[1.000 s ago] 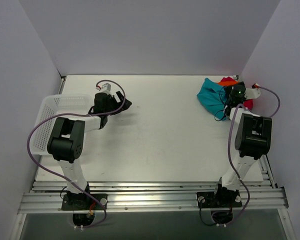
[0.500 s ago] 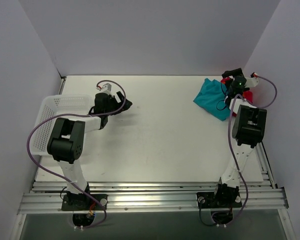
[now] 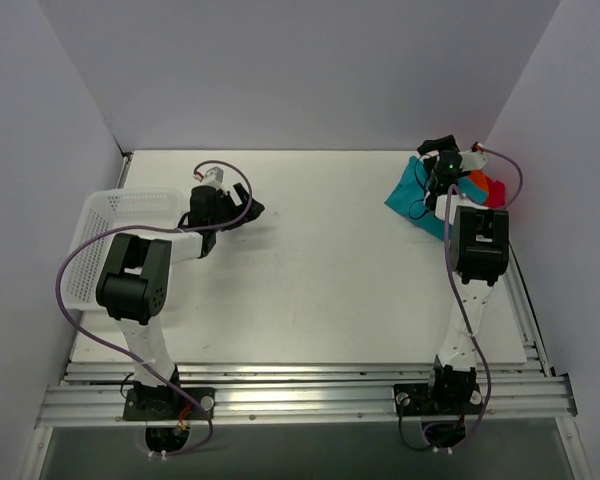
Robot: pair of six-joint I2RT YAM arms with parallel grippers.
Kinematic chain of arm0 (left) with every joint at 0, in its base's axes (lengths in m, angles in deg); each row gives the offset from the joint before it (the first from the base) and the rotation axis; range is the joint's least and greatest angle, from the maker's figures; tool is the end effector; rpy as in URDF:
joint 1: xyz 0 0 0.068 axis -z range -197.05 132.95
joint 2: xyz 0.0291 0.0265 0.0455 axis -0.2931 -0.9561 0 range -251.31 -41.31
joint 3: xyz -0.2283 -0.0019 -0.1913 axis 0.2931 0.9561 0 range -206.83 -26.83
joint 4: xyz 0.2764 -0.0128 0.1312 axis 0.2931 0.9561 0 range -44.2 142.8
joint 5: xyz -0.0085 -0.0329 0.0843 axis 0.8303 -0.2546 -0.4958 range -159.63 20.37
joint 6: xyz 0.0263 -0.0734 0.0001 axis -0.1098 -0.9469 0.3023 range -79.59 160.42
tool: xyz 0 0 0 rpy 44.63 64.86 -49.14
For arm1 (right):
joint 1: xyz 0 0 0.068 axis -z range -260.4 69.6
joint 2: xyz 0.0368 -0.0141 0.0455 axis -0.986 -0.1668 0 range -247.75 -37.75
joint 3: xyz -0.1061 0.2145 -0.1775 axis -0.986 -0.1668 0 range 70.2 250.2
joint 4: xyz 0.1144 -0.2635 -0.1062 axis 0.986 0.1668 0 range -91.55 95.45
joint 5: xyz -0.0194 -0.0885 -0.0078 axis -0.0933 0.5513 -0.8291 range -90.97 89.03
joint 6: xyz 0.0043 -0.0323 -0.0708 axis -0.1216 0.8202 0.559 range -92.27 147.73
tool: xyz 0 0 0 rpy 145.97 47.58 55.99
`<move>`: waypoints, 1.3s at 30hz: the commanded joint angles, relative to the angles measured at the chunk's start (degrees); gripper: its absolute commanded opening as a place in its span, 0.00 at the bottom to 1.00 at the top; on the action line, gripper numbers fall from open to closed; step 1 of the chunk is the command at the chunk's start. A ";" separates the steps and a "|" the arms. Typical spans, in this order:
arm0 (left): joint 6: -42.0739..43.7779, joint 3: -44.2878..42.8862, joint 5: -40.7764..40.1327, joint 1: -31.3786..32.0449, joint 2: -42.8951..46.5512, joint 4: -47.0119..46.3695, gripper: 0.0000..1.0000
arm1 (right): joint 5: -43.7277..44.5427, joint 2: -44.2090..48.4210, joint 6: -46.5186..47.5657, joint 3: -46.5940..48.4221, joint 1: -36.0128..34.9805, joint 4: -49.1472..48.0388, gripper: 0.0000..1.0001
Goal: Fold and stack the t-shirts
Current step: Put the neatly folded tshirt into the corner of the board with the right arm
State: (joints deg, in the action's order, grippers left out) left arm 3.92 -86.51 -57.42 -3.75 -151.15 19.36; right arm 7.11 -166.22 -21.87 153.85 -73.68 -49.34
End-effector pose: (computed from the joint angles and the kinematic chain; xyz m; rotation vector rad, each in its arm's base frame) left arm 0.4631 -0.1239 0.1442 -0.2725 2.0403 -0.7636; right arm 0.5846 -0.0783 0.1843 0.8251 1.2996 0.4903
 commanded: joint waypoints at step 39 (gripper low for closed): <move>1.95 -0.97 0.01 -0.03 0.94 -2.39 0.95 | 27.43 7.78 30.59 -7.19 -6.37 -48.35 0.92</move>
State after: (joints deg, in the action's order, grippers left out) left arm 4.95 -87.38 -57.42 -4.25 -153.79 19.38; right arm 28.57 -165.87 0.47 148.21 -79.27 -72.95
